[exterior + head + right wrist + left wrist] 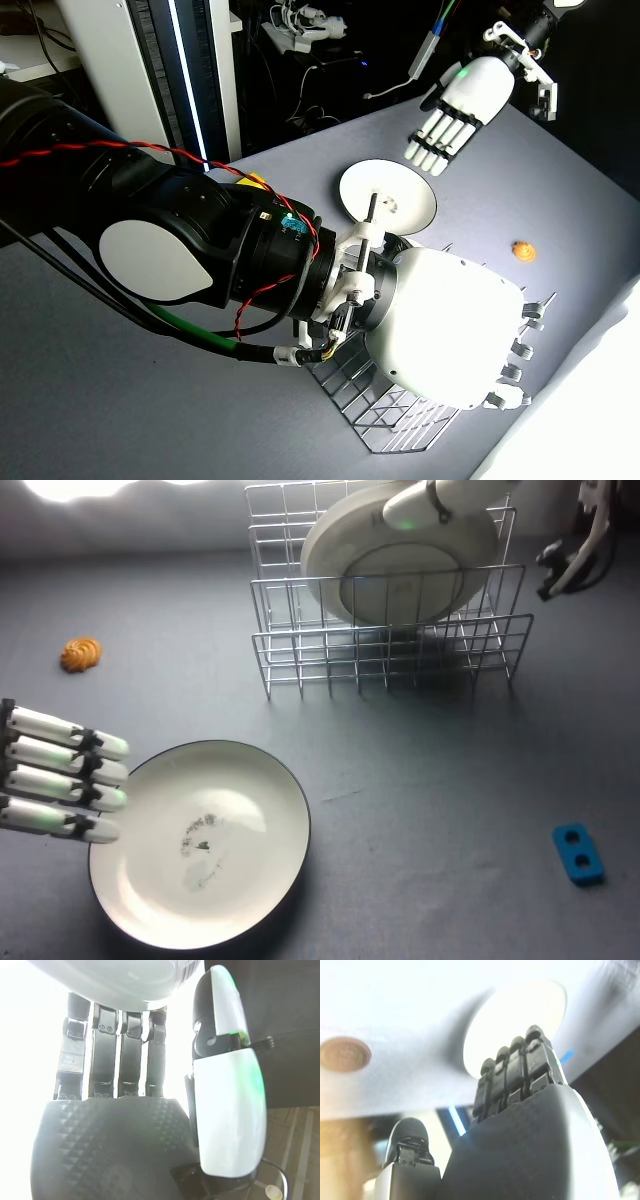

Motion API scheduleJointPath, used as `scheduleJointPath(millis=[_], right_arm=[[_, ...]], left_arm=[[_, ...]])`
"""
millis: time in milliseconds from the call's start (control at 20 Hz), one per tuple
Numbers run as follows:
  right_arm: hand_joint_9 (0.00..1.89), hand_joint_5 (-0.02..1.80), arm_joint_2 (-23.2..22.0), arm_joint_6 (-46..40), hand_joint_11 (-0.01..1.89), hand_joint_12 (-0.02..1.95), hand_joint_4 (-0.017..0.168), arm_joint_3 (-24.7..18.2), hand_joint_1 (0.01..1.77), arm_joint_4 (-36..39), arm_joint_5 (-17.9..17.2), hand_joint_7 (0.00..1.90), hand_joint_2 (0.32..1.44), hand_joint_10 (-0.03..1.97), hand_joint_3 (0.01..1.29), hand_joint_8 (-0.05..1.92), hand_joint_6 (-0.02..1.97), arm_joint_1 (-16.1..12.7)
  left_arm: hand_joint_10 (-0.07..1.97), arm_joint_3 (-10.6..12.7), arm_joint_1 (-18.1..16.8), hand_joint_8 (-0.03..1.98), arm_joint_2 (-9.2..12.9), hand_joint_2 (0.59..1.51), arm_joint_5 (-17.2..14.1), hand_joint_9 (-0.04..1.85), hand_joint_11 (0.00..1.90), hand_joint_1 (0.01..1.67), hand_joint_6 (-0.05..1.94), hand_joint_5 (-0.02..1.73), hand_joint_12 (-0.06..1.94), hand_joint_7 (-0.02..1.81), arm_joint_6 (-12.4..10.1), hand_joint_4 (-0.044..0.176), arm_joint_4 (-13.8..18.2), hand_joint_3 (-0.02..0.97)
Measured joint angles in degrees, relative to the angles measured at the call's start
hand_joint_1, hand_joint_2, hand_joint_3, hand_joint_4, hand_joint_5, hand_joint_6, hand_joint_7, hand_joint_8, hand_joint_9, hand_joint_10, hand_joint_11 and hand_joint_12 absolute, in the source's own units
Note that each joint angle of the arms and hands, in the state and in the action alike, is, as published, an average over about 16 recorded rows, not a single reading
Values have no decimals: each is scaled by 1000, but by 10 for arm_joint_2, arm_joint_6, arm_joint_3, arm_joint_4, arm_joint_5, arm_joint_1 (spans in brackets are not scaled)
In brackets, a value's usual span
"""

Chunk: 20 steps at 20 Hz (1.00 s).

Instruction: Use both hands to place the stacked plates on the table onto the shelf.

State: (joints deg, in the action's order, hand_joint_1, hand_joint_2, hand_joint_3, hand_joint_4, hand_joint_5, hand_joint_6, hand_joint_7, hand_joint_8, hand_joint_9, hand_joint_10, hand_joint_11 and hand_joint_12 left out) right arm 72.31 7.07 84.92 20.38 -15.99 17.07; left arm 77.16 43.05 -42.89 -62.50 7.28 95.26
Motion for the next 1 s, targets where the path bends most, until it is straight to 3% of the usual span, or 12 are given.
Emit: scheduleJointPath(millis=[200,550,850,1000], right_arm=[[652,631,-21,43,246,1002,-2,-36,1091,19,-23,658,999,-4,16,14,31,-19],[274,294,-74,135,67,524,0,-143,1068,57,-59,292,955,-5,16,14,31,-46],[57,80,-121,213,17,107,2,-252,1072,72,-70,66,876,-5,16,15,31,-31],[23,28,-139,237,19,15,3,-290,1092,74,-68,22,838,-5,17,14,31,-14]], left_arm=[[6,-19,25,6,8,1209,47,21,15,21,4,64,14,39,-7,4,-18,7],[5,-52,57,6,17,1211,108,20,16,20,5,61,13,35,-16,4,-47,7],[5,-75,84,7,21,1213,148,18,16,19,4,62,13,36,-20,3,-70,7],[5,-85,98,6,22,1213,165,18,17,19,5,64,10,36,-20,3,-85,7]])
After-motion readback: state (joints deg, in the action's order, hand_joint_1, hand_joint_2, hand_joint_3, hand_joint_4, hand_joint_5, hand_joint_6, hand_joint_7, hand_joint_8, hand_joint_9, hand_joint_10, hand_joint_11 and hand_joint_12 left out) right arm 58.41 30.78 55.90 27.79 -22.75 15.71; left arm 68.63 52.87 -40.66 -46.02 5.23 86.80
